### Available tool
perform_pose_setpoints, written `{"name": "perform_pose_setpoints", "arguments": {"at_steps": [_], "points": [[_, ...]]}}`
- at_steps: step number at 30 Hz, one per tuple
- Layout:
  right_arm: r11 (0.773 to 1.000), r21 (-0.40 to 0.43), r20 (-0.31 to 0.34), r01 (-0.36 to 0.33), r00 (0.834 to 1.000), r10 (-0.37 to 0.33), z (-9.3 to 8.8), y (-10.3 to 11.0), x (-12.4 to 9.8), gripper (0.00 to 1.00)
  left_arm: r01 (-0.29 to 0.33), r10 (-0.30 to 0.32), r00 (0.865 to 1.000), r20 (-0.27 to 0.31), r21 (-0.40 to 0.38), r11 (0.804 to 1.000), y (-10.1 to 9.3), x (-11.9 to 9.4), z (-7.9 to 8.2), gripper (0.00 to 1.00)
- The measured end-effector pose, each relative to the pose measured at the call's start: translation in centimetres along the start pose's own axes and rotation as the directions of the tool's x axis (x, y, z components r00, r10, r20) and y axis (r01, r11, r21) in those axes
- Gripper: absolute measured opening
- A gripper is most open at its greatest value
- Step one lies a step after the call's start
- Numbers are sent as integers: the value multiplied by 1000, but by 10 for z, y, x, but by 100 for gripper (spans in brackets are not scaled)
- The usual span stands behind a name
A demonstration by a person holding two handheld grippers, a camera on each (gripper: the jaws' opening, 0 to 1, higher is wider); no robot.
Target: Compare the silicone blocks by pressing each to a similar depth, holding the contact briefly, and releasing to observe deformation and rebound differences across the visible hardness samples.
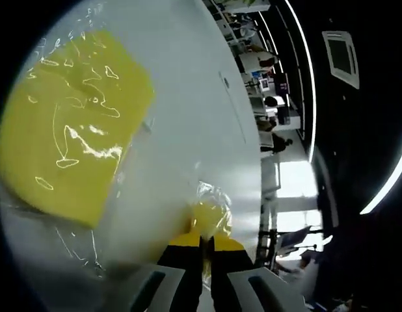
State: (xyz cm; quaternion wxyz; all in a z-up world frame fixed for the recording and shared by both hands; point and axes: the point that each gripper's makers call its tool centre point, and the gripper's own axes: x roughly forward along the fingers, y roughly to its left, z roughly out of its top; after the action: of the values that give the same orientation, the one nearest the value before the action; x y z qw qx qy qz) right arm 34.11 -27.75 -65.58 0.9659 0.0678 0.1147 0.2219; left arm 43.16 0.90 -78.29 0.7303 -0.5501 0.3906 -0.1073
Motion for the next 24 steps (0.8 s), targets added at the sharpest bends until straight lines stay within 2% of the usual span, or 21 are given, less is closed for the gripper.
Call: {"name": "perform_pose_setpoints", "arguments": {"at_steps": [6, 14, 19, 24], "points": [[1000, 5, 3, 0, 1000, 0, 0, 1, -2, 97, -19, 19, 1000, -3, 47, 999, 4, 0, 1, 0], [1000, 4, -5, -2, 1000, 2, -2, 2, -3, 97, -26, 26, 1000, -11, 56, 998, 6, -1, -1, 0], [1000, 7, -9, -5, 1000, 5, -2, 4, -2, 97, -36, 37, 999, -6, 104, 994, 8, -1, -1, 0], [1000, 14, -9, -6, 1000, 6, -3, 6, -2, 97, -42, 43, 999, -5, 111, 993, 7, -2, -2, 0]]}}
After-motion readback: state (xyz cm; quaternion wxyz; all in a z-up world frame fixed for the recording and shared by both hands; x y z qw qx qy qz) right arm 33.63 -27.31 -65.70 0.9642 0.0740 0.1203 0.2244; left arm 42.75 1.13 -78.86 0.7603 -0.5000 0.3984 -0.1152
